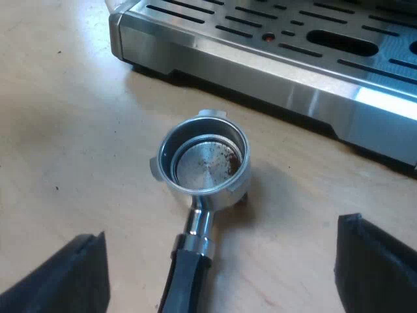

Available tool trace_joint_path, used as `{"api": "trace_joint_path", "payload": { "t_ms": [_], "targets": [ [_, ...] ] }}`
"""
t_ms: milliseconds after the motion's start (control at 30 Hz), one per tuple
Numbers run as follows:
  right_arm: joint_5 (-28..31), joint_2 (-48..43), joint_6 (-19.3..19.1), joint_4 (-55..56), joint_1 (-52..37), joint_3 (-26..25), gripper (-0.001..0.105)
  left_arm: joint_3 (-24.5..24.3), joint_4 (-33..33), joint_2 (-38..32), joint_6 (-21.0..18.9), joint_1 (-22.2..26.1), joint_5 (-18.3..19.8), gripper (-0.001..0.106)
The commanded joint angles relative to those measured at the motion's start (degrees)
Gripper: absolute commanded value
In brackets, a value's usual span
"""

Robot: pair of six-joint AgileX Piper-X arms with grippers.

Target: Grind coffee beans and then tamp

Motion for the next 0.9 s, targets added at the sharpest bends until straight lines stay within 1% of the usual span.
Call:
{"api": "trace_joint_path", "payload": {
  "t_ms": [33, 267, 400, 467, 567, 733, 900],
  "targets": [
    [0.34, -0.35, -0.18, -2.42, -0.27, 2.05, 0.072, -1.4, -0.46, -0.43, 0.4, -0.29, 0.39, 0.0],
    [0.34, -0.35, -0.18, -9.34, -0.27, 6.67, 0.072, -1.65, -0.57, -0.43, 0.4, -0.29, 0.67, 0.0],
    [0.34, -0.35, -0.29, -11.12, -0.27, 8.23, 0.072, -1.85, -0.57, -0.43, 0.4, -0.29, 0.67, 0.0],
    [0.34, -0.35, -1.4, -11.66, -0.27, 8.99, 0.072, -1.97, -0.57, -0.43, 0.4, -0.29, 0.67, 0.0],
    [0.24, -0.35, -2.22, -11.64, -0.27, 9.42, 0.072, -2.54, -0.57, -0.43, 0.4, -0.29, 0.67, 0.0],
    [0.24, -0.22, -2.34, -11.64, -0.27, 9.5, 0.072, -3.67, -1.12, -0.43, 0.4, -0.29, 0.67, 0.0],
    [0.24, -0.22, -2.34, -11.64, -0.27, 9.5, 0.072, -3.66, -2.37, -0.17, 0.4, -0.29, 0.95, 0.0]
  ]
}}
